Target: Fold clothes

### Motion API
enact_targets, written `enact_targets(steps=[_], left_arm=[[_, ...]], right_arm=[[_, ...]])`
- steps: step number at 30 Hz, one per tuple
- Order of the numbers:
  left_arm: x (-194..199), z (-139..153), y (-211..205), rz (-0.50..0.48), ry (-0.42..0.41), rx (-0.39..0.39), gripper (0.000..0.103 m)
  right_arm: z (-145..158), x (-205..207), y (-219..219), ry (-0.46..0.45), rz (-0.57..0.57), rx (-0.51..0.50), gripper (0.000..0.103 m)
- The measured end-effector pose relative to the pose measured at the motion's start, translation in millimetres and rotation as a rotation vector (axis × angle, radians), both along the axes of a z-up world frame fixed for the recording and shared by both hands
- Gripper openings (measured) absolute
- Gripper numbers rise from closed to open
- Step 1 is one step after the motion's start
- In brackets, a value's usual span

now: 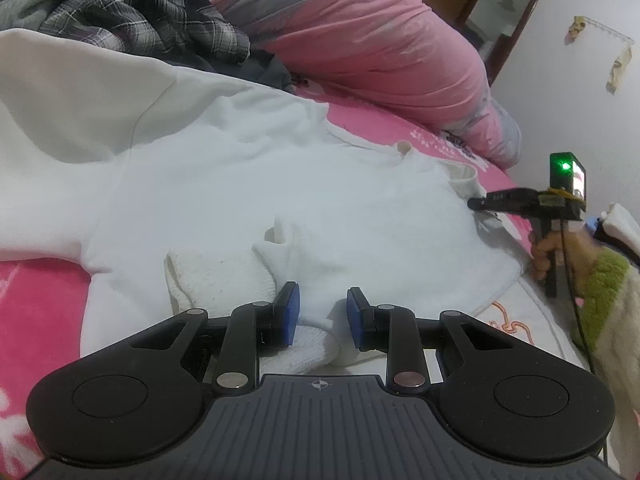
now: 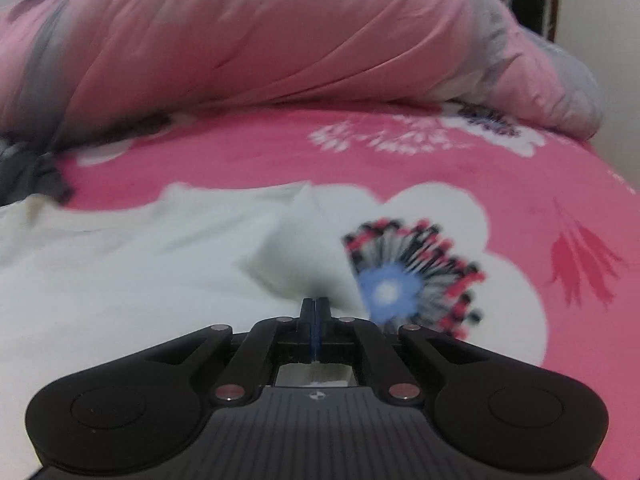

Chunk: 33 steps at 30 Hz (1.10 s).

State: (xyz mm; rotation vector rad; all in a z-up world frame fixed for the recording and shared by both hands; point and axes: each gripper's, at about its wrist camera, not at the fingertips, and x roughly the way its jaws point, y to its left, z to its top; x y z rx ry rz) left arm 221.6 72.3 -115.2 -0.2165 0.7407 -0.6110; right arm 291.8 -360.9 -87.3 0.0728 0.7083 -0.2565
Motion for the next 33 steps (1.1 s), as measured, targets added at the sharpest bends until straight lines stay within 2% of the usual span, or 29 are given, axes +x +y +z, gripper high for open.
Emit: enact_targets(steps=[2,4,9,12,14,17,18,20,22,26,30,33], left_arm=[[-0.9,0.0,-0.4,-0.001,-0.005,0.003,0.028],[-2.5,0.1,-0.1,-0.002,-0.008,0.006,0.028],[-3.6,-0.1,0.3,-0.003,-0.011,0.010,0.028],[-4.2,-0.1,0.0,-0.005,-0.015,0.014,0.027],[-4.9,-0.3,0.3,-0.012,-0.019,0.017,0.028],[-5.3,-0.6,0.5,-0.027,-0.029,0.022,0.028],[-5.5,-0.6,0.7,-0.027,-0.028,0.021,0.028],[-5.9,-0.6,0.7,-0.026,-0.028,0.019,0.028],[-6.1,-0.8,0.1,-0.025,-0.029,0.019,0.028],[-6.9,-0.7,-0.9,-0.022,-0.029,0.022,0.028],[-7.8,0.1,-1.1,-0.022,-0.031,0.027,0.028],[-8.3,-0.1,-0.2,-0.023,-0.032,0.026,0.028]], right_arm=[[3.3,5.2,-5.0,-0.003,-0.032,-0.038,0.000],[8.3,9.6,-9.1,0.003,-0.031,-0.035,0.000],[31.4,9.9,-4.7,-0.059,0.061,0.090,0.000],[16.9,40.0,-2.9,0.039,0.069,0.110,0.000],[4.2,59.8,-11.8,0.070,0.028,0.111,0.000],[14.0,67.6,-35.5,0.009,-0.084,0.178,0.000],[20.6,64.9,-41.6,-0.010,-0.122,0.170,0.000],[41.7,46.5,-50.3,-0.054,-0.145,0.128,0.000],[64.6,19.4,-55.2,-0.080,-0.114,0.141,0.000],[89.7,-45.4,-31.9,-0.032,0.021,0.138,0.000],[64.0,-88.8,-2.8,0.043,0.118,0.124,0.000],[14.1,-101.0,3.2,0.165,0.098,0.062,0.000]])
